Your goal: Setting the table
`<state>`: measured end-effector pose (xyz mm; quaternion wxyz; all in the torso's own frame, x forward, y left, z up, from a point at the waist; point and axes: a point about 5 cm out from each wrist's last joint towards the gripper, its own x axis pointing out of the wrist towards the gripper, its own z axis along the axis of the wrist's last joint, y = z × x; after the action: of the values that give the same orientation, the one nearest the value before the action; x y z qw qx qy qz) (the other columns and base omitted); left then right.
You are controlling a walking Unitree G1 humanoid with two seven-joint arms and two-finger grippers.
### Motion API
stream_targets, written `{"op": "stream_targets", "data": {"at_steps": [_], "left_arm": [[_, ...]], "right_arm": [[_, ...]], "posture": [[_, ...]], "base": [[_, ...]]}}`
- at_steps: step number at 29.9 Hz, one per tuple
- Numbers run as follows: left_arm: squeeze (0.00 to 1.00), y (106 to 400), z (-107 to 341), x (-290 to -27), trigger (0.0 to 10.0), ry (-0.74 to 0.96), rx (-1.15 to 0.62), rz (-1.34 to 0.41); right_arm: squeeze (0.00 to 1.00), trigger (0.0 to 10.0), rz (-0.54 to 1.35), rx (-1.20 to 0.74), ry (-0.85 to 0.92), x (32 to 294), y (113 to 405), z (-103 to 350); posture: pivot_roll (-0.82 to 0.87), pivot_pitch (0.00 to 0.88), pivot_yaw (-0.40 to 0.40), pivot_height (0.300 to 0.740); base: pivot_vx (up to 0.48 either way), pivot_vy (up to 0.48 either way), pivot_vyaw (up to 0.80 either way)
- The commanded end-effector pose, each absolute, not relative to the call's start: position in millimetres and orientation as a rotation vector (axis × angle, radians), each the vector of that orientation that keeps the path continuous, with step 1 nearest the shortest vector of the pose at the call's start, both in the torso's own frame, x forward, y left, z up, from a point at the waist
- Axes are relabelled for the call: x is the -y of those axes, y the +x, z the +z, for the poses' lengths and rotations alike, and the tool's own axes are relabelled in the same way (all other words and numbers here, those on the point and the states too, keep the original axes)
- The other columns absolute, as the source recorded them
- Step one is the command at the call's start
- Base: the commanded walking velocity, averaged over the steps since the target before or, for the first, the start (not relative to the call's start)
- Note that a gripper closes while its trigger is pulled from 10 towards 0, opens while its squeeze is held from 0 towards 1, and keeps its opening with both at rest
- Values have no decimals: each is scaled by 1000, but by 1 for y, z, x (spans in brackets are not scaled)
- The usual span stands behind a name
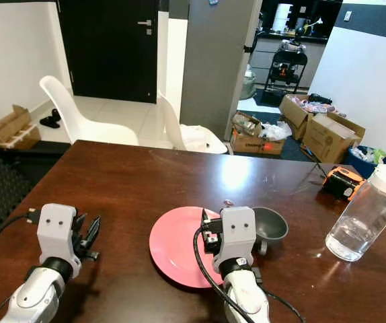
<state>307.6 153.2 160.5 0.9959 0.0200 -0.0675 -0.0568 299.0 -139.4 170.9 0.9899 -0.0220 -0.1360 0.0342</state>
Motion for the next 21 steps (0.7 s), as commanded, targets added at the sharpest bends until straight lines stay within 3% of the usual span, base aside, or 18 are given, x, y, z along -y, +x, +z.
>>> {"op": "stream_targets", "data": {"at_steps": [1, 21], "left_arm": [[0, 308, 158, -155, 10000, 55, 132, -105], [0, 309, 158, -156, 10000, 65, 137, -103]], "right_arm": [[0, 10000, 68, 267, -42, 140, 299, 168], [0, 10000, 68, 271, -38, 139, 301, 167]], "posture": [[-40, 46, 24, 740], [-34, 44, 30, 740]], "base": [[-322, 0, 0], [-340, 0, 0]]}}
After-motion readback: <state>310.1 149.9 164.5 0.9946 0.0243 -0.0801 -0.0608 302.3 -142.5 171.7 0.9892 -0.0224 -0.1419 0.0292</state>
